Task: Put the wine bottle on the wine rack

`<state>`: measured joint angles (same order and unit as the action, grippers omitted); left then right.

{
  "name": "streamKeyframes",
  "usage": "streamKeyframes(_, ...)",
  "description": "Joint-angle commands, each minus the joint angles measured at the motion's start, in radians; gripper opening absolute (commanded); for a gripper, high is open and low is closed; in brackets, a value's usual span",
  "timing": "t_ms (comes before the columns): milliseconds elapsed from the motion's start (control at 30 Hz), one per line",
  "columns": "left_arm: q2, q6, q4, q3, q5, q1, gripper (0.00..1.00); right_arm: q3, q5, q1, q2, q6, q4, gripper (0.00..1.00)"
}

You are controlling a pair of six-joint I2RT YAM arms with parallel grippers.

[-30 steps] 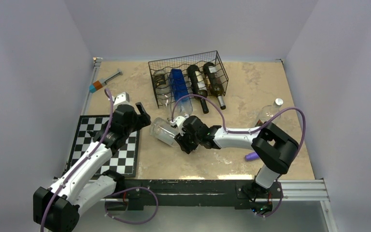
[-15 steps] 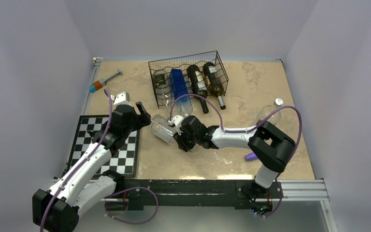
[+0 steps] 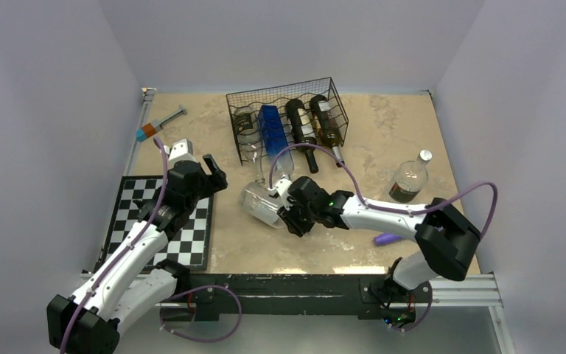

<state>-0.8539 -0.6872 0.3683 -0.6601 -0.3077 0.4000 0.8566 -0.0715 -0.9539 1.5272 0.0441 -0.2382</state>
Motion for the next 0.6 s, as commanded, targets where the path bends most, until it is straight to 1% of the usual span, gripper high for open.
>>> streamKeyframes(0,0.021,0.006,-0.015,-0.018,-0.06,0.001,0.85,0.037,-0.012,0.0,-0.161,0.008,0.07,0.0)
streamKeyframes(200,0.027,0.001,-0.008,-0.018,-0.074,0.0,0.85,0.06,0.014,0.0,-0.285,-0.005,0.012,0.0)
streamKeyframes(367,0.04,0.002,-0.003,-0.015,-0.088,0.0,0.85,0.089,0.067,0.0,-0.391,-0.008,-0.027,0.0)
streamKeyframes(467,0.04,0.007,-0.009,-0.016,-0.074,0.0,0.85,0.127,0.146,0.001,-0.427,-0.033,-0.033,0.0)
streamKeyframes(567,0.037,0.027,-0.019,-0.019,-0.03,0.0,0.85,0.187,0.221,0.017,-0.416,-0.071,-0.034,0.0)
